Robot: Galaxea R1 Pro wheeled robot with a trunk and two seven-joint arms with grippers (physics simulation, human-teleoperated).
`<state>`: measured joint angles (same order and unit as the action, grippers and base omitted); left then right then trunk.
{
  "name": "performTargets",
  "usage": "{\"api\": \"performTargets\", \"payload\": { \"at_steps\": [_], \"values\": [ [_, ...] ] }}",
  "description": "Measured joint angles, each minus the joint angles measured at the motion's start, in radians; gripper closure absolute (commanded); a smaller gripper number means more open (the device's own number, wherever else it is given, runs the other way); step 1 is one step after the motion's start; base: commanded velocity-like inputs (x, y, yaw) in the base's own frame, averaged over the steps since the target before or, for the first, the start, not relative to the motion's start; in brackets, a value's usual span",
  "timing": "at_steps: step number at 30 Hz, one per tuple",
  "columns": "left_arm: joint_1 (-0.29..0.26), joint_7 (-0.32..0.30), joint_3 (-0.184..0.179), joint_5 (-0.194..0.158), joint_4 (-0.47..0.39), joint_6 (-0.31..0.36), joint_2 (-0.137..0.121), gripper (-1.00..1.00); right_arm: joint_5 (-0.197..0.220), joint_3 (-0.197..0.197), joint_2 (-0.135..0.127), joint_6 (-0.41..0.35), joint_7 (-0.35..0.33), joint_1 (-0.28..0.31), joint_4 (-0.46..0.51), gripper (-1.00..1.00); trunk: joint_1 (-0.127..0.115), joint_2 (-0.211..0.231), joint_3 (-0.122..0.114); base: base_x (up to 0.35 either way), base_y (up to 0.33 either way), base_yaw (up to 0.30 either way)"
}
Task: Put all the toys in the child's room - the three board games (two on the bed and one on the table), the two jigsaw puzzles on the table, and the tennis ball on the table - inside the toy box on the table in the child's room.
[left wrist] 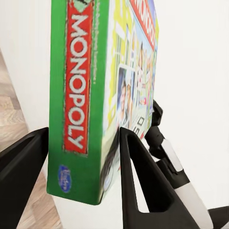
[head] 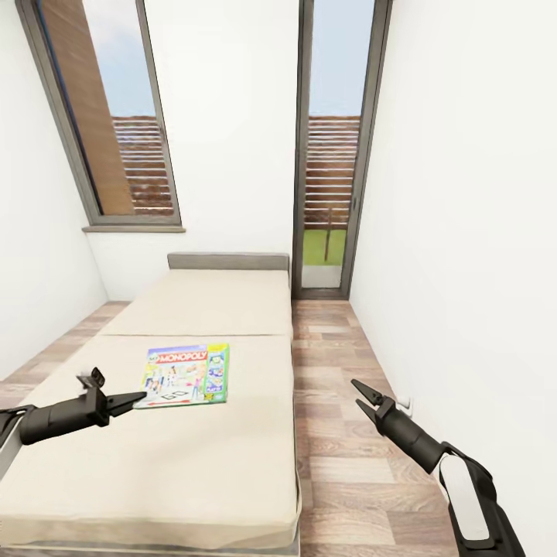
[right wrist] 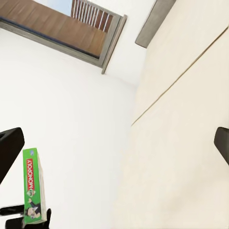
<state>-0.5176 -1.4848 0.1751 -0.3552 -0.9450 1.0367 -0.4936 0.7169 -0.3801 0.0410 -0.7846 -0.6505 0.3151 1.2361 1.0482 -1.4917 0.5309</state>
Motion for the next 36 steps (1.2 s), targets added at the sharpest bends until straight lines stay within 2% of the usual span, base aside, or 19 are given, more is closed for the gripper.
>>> {"api": "performTargets", "payload": {
  "at_steps": [9, 19, 36],
  "values": [
    [-0.004, -0.002, -0.001, 0.001, 0.002, 0.0, -0.01, 1.0, -0.001, 0.002, 0.001, 0.003, 0.001, 0.0, 0.0, -1.0, -0.034, 0.063, -0.028, -0.146, 0.021, 0.006],
    [-0.003, -0.002, -0.001, -0.001, 0.001, 0.0, -0.01, 1.0, -0.001, 0.0, 0.0, 0.002, -0.007, 0.0, 0.0, -1.0, -0.073, 0.133, -0.068, -0.008, 0.001, 0.131],
    [-0.003, -0.002, -0.002, -0.001, 0.002, 0.0, -0.01, 1.0, 0.007, -0.008, -0.002, 0.005, -0.014, 0.0, -0.007, -1.0, -0.138, 0.252, -0.122, 0.0, 0.0, 0.007]
  ]
}}
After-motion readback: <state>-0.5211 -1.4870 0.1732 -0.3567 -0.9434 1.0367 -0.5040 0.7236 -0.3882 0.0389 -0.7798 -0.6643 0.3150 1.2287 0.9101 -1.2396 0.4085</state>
